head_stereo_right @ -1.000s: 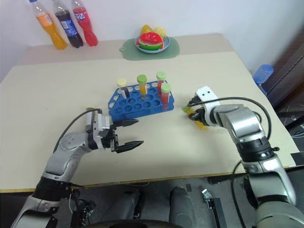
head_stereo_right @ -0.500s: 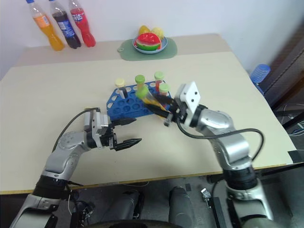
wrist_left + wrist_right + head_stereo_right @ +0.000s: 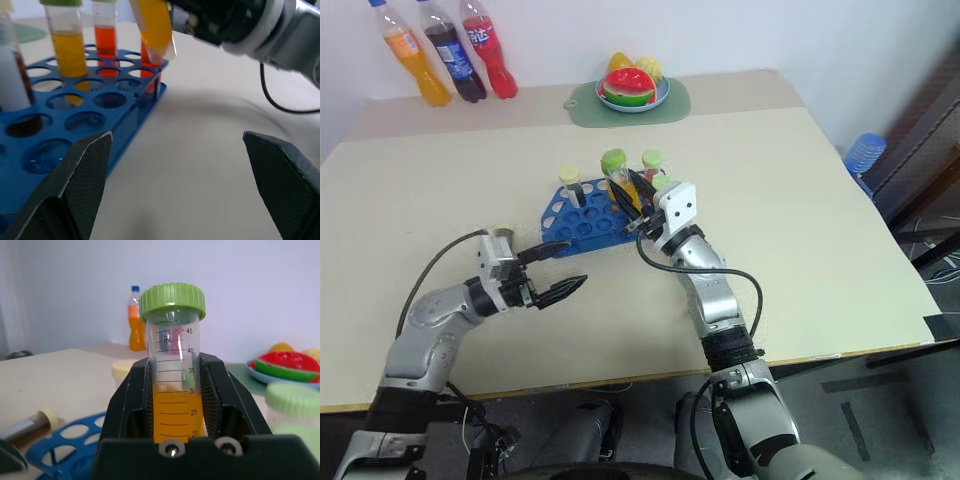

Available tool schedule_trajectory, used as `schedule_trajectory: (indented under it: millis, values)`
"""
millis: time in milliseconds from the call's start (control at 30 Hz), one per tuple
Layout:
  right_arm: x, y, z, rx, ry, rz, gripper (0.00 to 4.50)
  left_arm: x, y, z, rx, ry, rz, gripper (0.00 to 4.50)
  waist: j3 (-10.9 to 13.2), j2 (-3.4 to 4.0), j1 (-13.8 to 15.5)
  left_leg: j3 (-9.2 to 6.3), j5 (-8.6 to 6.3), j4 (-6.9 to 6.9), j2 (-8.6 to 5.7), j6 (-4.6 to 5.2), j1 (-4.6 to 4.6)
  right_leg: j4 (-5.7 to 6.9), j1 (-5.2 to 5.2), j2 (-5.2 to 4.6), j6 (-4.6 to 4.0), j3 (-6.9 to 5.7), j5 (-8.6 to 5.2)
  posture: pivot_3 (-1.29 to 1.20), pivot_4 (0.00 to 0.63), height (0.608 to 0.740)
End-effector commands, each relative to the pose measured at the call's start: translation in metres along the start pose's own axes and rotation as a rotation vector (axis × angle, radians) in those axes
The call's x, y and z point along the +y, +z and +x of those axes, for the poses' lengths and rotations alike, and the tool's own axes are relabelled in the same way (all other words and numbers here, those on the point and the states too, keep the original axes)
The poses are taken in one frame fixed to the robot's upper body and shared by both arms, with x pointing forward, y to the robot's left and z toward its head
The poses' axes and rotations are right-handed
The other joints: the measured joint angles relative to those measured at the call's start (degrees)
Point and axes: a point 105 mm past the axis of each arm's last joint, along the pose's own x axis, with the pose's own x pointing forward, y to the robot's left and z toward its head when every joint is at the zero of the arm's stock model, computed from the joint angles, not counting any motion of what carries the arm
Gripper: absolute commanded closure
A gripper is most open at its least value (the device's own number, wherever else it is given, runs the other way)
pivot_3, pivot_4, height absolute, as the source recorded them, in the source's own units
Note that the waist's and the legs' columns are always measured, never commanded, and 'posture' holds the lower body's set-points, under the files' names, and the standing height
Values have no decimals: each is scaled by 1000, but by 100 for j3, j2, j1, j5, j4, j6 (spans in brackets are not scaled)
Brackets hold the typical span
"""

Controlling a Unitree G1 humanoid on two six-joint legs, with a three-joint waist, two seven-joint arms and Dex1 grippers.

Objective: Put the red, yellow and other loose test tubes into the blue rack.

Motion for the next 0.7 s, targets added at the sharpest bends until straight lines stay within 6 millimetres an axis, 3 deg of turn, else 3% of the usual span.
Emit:
schedule_trajectory:
  millis: [33,700]
  values:
    - [5,14,13,-80,12,-20,3701,1,12,-5,-28,16,27,139,0,0,-2,0,0,0,0,-1,-1,1,-1,0,0,0,0,0,150,740]
    - [23,-32,21,18,17,7,3701,3,13,-12,-17,49,36,139,-2,2,-115,-1,2,-1,1,-4,3,6,0,3,-2,1,1,0,150,740]
